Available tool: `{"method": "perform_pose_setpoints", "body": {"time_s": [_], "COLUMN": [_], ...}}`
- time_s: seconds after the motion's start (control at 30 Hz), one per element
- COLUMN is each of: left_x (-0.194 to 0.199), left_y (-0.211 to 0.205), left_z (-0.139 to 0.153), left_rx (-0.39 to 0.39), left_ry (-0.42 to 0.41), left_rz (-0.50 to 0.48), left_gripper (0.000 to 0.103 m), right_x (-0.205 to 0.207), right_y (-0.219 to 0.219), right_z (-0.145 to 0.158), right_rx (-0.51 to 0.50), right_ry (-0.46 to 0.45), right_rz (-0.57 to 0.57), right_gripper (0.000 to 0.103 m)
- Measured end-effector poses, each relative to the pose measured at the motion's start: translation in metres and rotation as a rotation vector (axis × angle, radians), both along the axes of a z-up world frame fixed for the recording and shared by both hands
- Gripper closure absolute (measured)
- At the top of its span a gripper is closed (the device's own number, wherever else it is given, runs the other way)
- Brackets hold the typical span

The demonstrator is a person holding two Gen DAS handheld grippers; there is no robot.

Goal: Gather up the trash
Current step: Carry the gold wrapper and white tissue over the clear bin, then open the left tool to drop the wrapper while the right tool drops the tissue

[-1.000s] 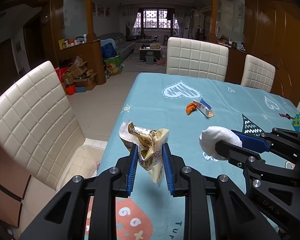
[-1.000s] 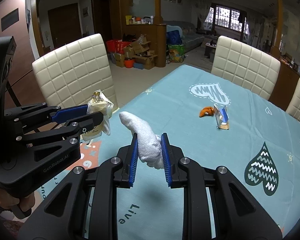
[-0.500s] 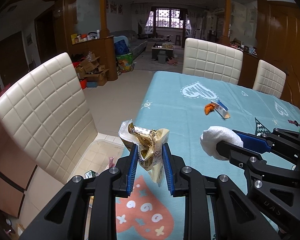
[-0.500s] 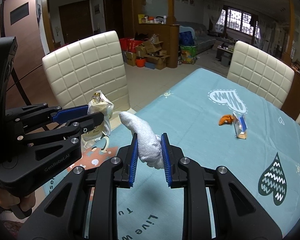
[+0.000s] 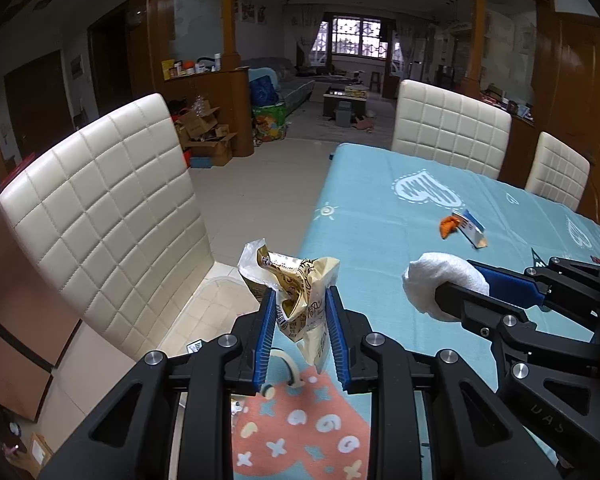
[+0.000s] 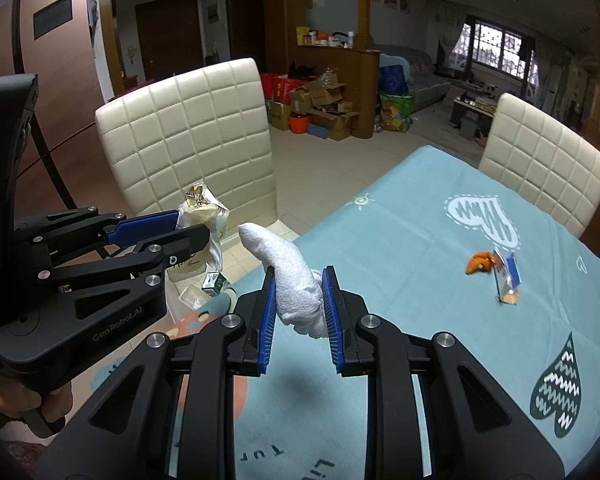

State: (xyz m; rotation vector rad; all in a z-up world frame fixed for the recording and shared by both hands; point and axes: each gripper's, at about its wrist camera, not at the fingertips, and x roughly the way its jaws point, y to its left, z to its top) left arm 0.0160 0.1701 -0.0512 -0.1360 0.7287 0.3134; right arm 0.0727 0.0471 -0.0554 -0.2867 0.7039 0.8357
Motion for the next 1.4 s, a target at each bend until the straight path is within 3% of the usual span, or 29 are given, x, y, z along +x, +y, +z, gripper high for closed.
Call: {"method": "perform_pose_setpoints", "body": {"time_s": [0.4,0.43,0.5,0.6,0.97,1.4], "left_x": [0.01,0.012,0.016,0.02,0.024,0.008], "left_y": [0.055,0.059,0.072,0.086,0.128,0.147], "left_z": [-0.007,-0.009,-0.013,-0.018,-0.047,-0.062], "left_rx": [0.0,-0.007,-0.028,-0.046,-0.056,-0.032], "left_ry": [0.017,0.021,0.025,0.021,0.092,0.145], "left_rz": [0.098,0.106,0.141,0.184,0.341,0.433], "left_gripper": [0.073,0.07,0.045,0.029,0.028,0.028], "right_x": [0.025,0.028,0.036,0.046,0.064,0.062], "right_y": [0.062,0.065,0.075,0.088,0.132,0.167], "right_z": [-0.006,-0.006,-0.008,-0.012,-0.038,-0.053], "right_rx": [-0.003,-0.004,-0.007,-0.009,-0.034,-0.025], "right_ry": [0.006,0.008,0.01,0.017,0.074,0.115], "right_rz": [0.088,0.093,0.104,0.117,0.206,0.287], "right_gripper": [0.076,0.076,0.076,0.076,0.076,0.076]}}
